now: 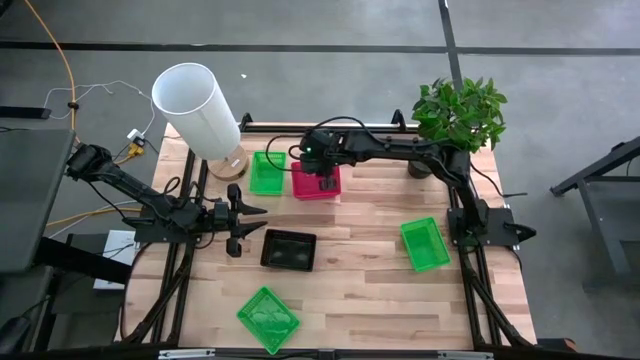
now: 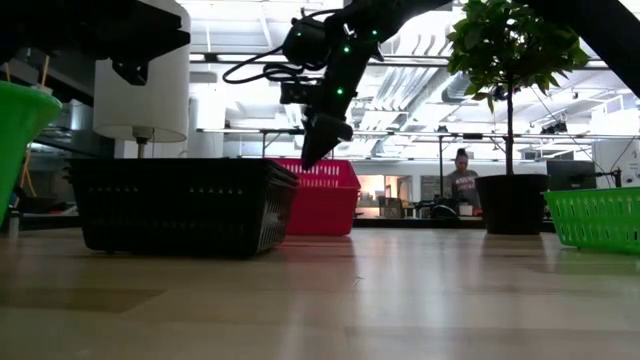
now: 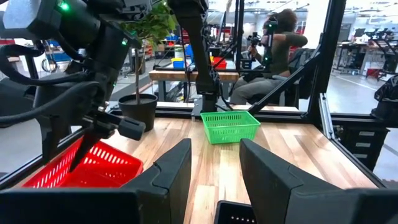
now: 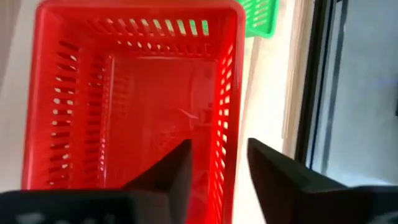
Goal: Stack baskets by color
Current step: Stack the bottom red bin on the top red bin
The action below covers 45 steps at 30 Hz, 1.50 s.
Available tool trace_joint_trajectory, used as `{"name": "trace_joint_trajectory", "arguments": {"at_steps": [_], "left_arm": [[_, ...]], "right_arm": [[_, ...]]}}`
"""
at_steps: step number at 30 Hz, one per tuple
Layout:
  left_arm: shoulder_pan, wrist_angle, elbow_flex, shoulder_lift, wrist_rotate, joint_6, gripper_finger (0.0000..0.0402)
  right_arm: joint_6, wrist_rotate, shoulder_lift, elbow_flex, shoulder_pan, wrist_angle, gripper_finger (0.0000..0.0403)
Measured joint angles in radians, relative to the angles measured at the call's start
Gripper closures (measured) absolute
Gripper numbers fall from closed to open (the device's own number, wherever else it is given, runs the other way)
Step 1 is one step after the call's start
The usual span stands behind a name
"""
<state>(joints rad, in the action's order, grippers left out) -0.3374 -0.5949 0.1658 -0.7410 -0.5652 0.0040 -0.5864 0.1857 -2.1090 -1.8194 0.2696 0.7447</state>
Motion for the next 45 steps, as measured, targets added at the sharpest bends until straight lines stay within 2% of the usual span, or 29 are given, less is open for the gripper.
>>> {"name": "trace_joint_trajectory", "arguments": {"at_steps": [5, 9, 12, 15, 17, 19, 22, 25, 27, 29, 32, 35, 39, 45], "left_arm": [[0.0, 0.0, 0.0, 0.0, 0.0, 0.0, 0.0277], [0.0, 0.0, 0.0, 0.0, -0.008, 0.0, 0.0277], [0.0, 0.0, 0.0, 0.0, -0.008, 0.0, 0.0277], [0.0, 0.001, 0.0, 0.0, -0.008, 0.0, 0.0277], [0.0, 0.003, 0.0, 0.0, -0.01, 0.0, 0.0277], [0.0, 0.005, 0.0, 0.0, -0.023, 0.0, 0.0277], [0.0, 0.007, 0.0, 0.0, -0.034, 0.001, 0.0277], [0.0, 0.007, 0.0, 0.0, -0.034, 0.001, 0.0277], [0.0, 0.007, 0.0, 0.0, -0.034, 0.001, 0.0277], [0.0, 0.007, 0.0, 0.0, -0.034, 0.0, 0.0277], [0.0, 0.007, 0.0, 0.0, -0.034, 0.0, 0.0277], [0.0, 0.006, 0.0, 0.0, -0.034, 0.0, 0.0277], [0.0, 0.005, 0.0, 0.0, -0.034, -0.009, 0.0277], [0.0, 0.006, 0.0, 0.0, -0.034, -0.011, 0.0277]], "right_arm": [[-0.024, 0.062, 0.024, 0.0, -0.009, 0.028, 0.0205], [0.009, 0.076, 0.067, -0.001, -0.009, 0.066, 0.0196], [0.077, 0.047, 0.107, 0.004, -0.009, 0.097, 0.0217], [0.136, -0.014, 0.164, 0.083, -0.008, 0.051, 0.0283], [0.16, -0.081, 0.209, 0.194, -0.008, -0.042, 0.0354], [0.187, -0.113, 0.262, 0.341, -0.015, -0.171, 0.0387], [0.269, -0.112, 0.337, 0.562, -0.029, -0.493, 0.0384], [0.351, -0.104, 0.364, 0.738, -0.053, -0.901, 0.0399], [0.413, -0.062, 0.353, 0.814, -0.074, -1.123, 0.0398], [0.43, 0.002, 0.324, 0.851, -0.09, -1.261, 0.0401], [0.43, 0.14, 0.275, 0.859, -0.104, -1.337, 0.0402], [0.441, 0.2, 0.235, 0.818, -0.104, -1.35, 0.0402], [0.45, 0.24, 0.179, 0.76, -0.097, -1.329, 0.0403], [0.506, 0.24, 0.125, 0.672, -0.064, -1.159, 0.0403]]}}
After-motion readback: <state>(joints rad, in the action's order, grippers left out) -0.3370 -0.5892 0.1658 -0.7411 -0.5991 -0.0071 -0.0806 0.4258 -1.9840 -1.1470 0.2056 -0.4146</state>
